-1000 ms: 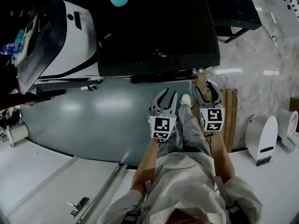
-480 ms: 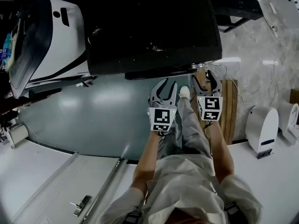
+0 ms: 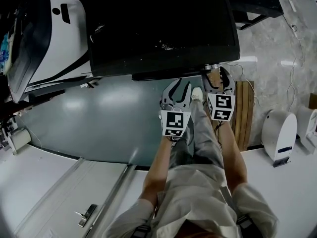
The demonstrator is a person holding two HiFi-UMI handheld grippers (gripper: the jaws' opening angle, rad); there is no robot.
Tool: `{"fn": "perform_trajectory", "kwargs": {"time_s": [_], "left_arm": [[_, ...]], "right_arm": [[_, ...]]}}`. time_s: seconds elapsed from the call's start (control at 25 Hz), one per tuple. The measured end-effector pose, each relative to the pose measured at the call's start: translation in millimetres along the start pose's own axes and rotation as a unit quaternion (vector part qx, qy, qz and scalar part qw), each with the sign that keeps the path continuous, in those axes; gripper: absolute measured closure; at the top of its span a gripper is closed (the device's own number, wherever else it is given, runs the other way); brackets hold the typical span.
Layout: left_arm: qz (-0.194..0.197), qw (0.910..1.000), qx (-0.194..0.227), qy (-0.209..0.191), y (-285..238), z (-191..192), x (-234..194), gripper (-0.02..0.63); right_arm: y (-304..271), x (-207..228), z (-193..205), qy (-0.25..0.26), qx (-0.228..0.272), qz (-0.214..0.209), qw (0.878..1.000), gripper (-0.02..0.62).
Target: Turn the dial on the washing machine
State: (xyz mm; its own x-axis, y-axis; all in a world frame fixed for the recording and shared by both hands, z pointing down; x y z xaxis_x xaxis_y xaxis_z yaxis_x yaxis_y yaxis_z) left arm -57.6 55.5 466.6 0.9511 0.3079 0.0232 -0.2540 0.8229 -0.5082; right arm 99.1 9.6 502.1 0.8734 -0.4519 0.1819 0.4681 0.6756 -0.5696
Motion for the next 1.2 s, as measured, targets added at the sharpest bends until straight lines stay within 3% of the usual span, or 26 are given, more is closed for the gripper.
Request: {"fn": "perform_trajectory", "kwargs": {"time_s": [0.44,0.76,1.2], "left_arm": [[0.002,0.9999,-0.005,0.009,3.5,7.1,6.1,0.486],[0.003,0.9999,-0.005,0.009,5.2,8.2,5.4,0.486],[0.007,0.9999,-0.005,0.007,5.1,8.6,5.1,0.486]], "right_arm": [[-9.9,1.8,3.5,-0.036,0.008,0.021,0.999,0.321],[-9.3,8.0,6.9,-0.110,0.037,-0.017,0.993,0.323],[-8.6,15.1,11.9,-0.213,0.071,-0.068,0.972,0.324]]}}
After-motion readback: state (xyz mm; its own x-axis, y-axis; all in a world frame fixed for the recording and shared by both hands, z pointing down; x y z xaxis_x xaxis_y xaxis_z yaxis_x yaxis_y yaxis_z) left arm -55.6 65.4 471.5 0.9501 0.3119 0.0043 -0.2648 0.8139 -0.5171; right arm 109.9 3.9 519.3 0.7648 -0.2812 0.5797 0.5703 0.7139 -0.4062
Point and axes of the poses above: the fingertips, and each gripper's own axes: y backward along the fingers, x to its right, z out of its underside, the point moved 7 cm from there along y, backward along the fingers, and after that the axes turned 10 degrees about -z, right-handed, at the moved point
